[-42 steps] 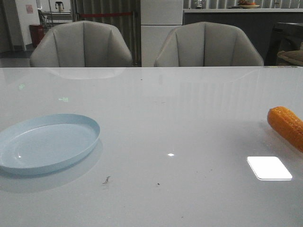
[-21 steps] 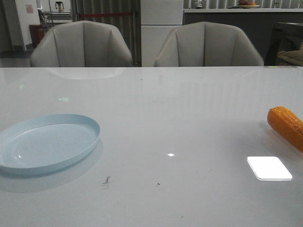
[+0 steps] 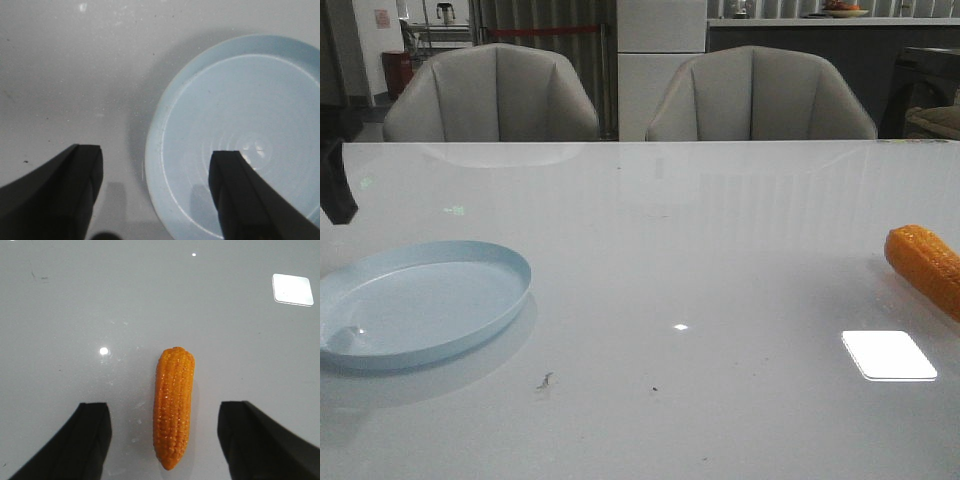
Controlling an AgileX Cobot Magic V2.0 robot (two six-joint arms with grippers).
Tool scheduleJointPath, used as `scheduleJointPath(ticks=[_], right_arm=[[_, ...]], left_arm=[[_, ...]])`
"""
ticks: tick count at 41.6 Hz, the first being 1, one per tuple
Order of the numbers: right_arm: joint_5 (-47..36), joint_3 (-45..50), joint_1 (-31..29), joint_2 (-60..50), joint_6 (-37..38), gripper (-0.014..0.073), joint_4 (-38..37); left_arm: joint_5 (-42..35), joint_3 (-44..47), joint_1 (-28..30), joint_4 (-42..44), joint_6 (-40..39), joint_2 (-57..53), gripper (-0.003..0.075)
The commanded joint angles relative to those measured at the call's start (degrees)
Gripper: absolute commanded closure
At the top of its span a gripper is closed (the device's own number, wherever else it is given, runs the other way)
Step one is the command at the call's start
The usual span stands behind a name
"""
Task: Place corn on plate with both arms
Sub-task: 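Lower the left gripper to the rim of the light blue plate, then grip the plate rim with the left gripper and slide it toward the table center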
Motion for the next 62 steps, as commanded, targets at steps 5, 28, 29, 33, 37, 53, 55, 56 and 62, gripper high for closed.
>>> scheduleJointPath(ticks=[5, 28, 29, 33, 37, 53, 55, 56, 62], right_arm=[[-2.5, -2.0, -0.4, -0.7, -0.1, 0.0034, 0.3], [-2.1, -2.0, -0.4, -0.7, -0.1, 0.0034, 0.3], [-2.1, -2.0, -0.4, -0.7, -0.1, 0.0034, 0.3], [-2.1, -2.0, -0.4, -0.7, -0.1, 0.0034, 0.3], [-2.1, -2.0, -0.4, -0.7, -0.1, 0.0034, 0.3], [-2.1, -2.0, -0.4, -0.7, -0.1, 0.0034, 0.3], [-2.0, -2.0, -0.4, -0.7, -0.1, 0.0034, 0.3], [-2.0, -2.0, -0.4, -0.7, -0.1, 0.0034, 0.3], [-1.6, -2.0, -0.4, -0.7, -0.1, 0.0034, 0.3]], left_arm=[[4.7, -8.3, -0.2, -0.9, -0.4, 5.9, 0.0211], [5.7, -9.1, -0.2, -0.8, -0.4, 11.4, 0.0224], [5.7, -9.1, -0.2, -0.8, -0.4, 11.4, 0.0239], [5.7, -9.1, -0.2, -0.8, -0.4, 11.4, 0.0366], [6.2, -9.1, -0.2, -0.8, -0.4, 11.4, 0.0566], [9.5, -10.8, -0.2, -0.8, -0.4, 11.0, 0.0631], [10.6, -12.3, -0.2, -0.8, -0.4, 10.9, 0.0631], [11.5, -13.1, -0.2, -0.8, -0.4, 10.9, 0.0631], [16.1, -19.2, -0.2, -4.0, 0.0, 10.9, 0.0631]])
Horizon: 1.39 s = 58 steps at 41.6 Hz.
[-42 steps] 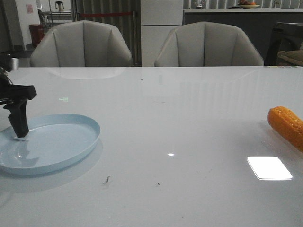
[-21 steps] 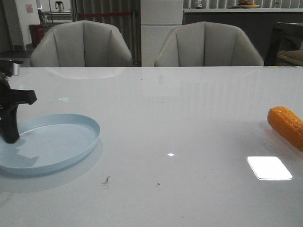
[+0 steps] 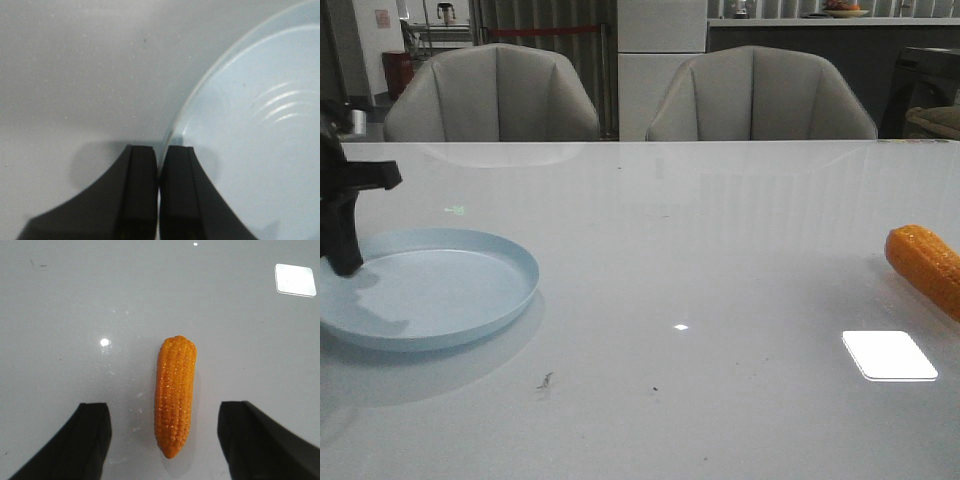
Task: Place corn on plate with both arms
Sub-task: 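Grip the plate rim with the left gripper and slide it toward the table center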
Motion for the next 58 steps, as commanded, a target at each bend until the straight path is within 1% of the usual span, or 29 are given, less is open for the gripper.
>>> scheduleJointPath(ticks=[1, 8, 16, 24, 30, 40, 48, 51, 54, 58], right_arm=[[-3.3, -2.0, -0.4, -0.7, -0.1, 0.0034, 0.3], [-2.7, -2.0, -0.4, -0.7, -0.1, 0.0034, 0.3], [-2.3, -2.0, -0.4, -0.7, -0.1, 0.0034, 0.3], [-2.3, -2.0, -0.4, -0.7, -0.1, 0.0034, 0.9], [-2.3, -2.0, -0.4, -0.7, -0.1, 0.0034, 2.5], [-1.7, -2.0, -0.4, -0.7, -0.1, 0.0034, 3.1], [-1.5, -2.0, -0.4, -0.7, -0.1, 0.0034, 3.1], [-1.5, -2.0, -0.4, -0.7, -0.1, 0.0034, 3.1], [-1.5, -2.0, -0.4, -0.7, -0.1, 0.0034, 3.1], [-1.5, -2.0, -0.4, -0.7, -0.1, 0.0034, 3.1]], left_arm=[[2.9, -5.7, -0.2, -3.8, 0.3, -3.2, 0.0631], [4.7, -12.0, -1.7, -10.3, 1.2, -3.2, 0.0631], [4.7, -16.4, -7.0, -12.0, 1.2, -3.1, 0.0631], [2.9, -17.1, -13.1, -13.3, 1.0, -2.6, 0.0631], [2.7, -17.1, -16.2, -13.2, -0.4, -0.9, 0.0631], [2.0, -17.1, -17.4, -12.7, -0.7, 2.6, 0.0631], [4.2, -17.1, -17.4, -12.7, -0.6, 6.1, 0.0629], [5.5, -17.1, -17.4, -13.1, -0.2, 7.3, 0.0599], [5.8, -17.1, -17.5, -13.1, 0.3, 7.6, 0.0545], [5.8, -17.3, -17.6, -13.1, 1.3, 7.6, 0.0439]])
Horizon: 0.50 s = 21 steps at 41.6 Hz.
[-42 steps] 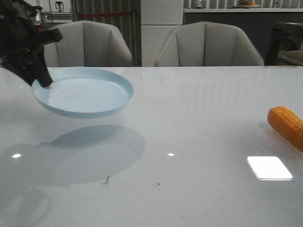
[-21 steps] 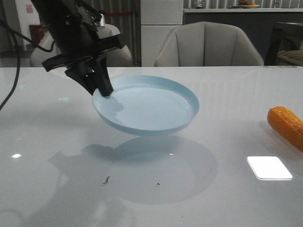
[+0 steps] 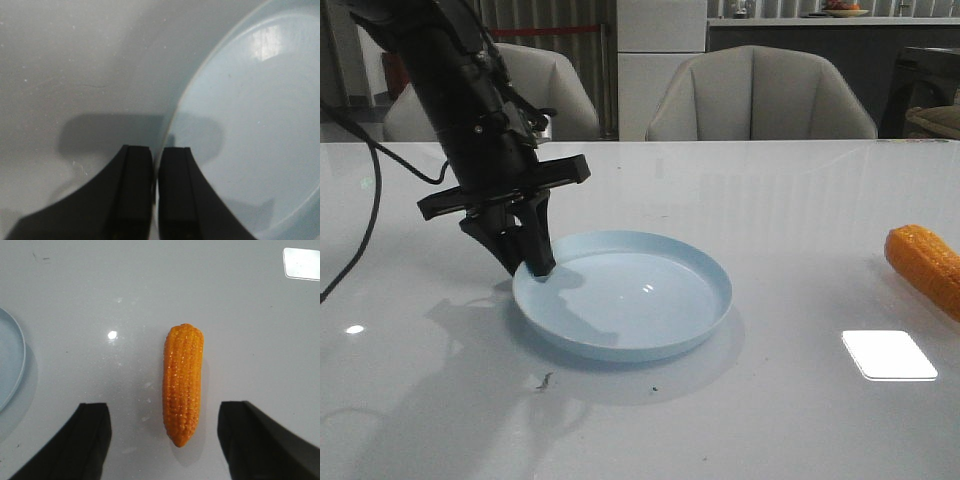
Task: Place corn on plate with both arms
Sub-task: 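Grip the plate rim with the left gripper and slide it toward the table center, then open the left gripper and lift it away from the plate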
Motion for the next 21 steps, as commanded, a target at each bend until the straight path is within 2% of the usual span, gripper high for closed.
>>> scheduleJointPath(ticks=[1, 3, 6, 11, 21], right_arm=[[-3.5, -2.0, -0.4, -0.7, -0.1, 0.0034, 0.4], [-3.5, -2.0, -0.4, -0.7, -0.1, 0.0034, 0.4], [-3.4, -2.0, -0.4, -0.7, -0.1, 0.0034, 0.4], [-3.2, -2.0, -0.4, -0.7, -0.1, 0.0034, 0.4], [-3.1, -2.0, -0.4, -0.7, -0.1, 0.0034, 0.4]], left_arm=[[0.6, -2.0, -0.5, -2.1, 0.7, -3.8, 0.0414], [0.4, -2.1, -0.5, -2.1, 0.7, -3.8, 0.0356], [0.7, -2.5, -0.5, -2.1, 0.7, -3.8, 0.0324], [3.0, -5.7, -0.4, -2.1, 0.9, -3.8, 0.0337], [6.0, -19.1, 1.1, -1.2, 0.9, -4.4, 0.0413]])
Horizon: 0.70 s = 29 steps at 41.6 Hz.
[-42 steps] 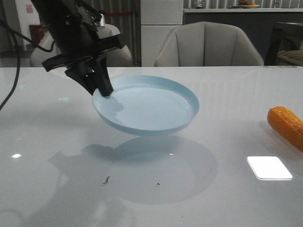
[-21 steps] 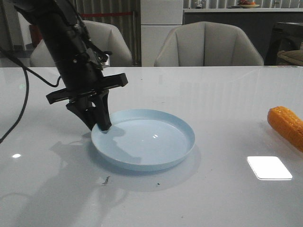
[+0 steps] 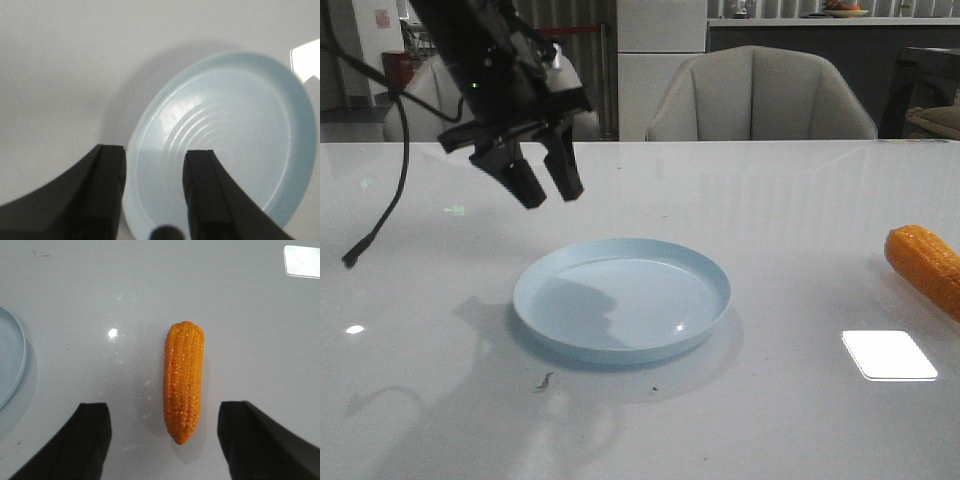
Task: Place corn on plate with both arms
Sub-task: 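Open the left gripper and lift it away from the plate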
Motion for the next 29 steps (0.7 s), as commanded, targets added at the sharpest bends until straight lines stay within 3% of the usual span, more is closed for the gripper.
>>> scheduleJointPath(ticks=[1, 13, 22, 29], right_arm=[[-3.5, -2.0, -0.4, -0.7, -0.1, 0.0034, 0.3], [-3.3, -2.0, -0.4, -0.7, -0.1, 0.0034, 0.3], [-1.8, -2.0, -0.4, -0.7, -0.1, 0.0034, 0.3], [-1.5, -2.0, -0.4, -0.7, -0.1, 0.0034, 0.3]], left_arm=[[2.2, -7.5, 0.8, -1.0, 0.1, -4.5, 0.0425], [2.4, -21.8, 2.3, 16.8, -0.3, -8.0, 0.05], [2.4, -22.0, 7.2, 18.0, -0.2, -16.8, 0.0561], [2.0, -16.0, 12.1, 18.0, 2.8, -23.0, 0.0602]])
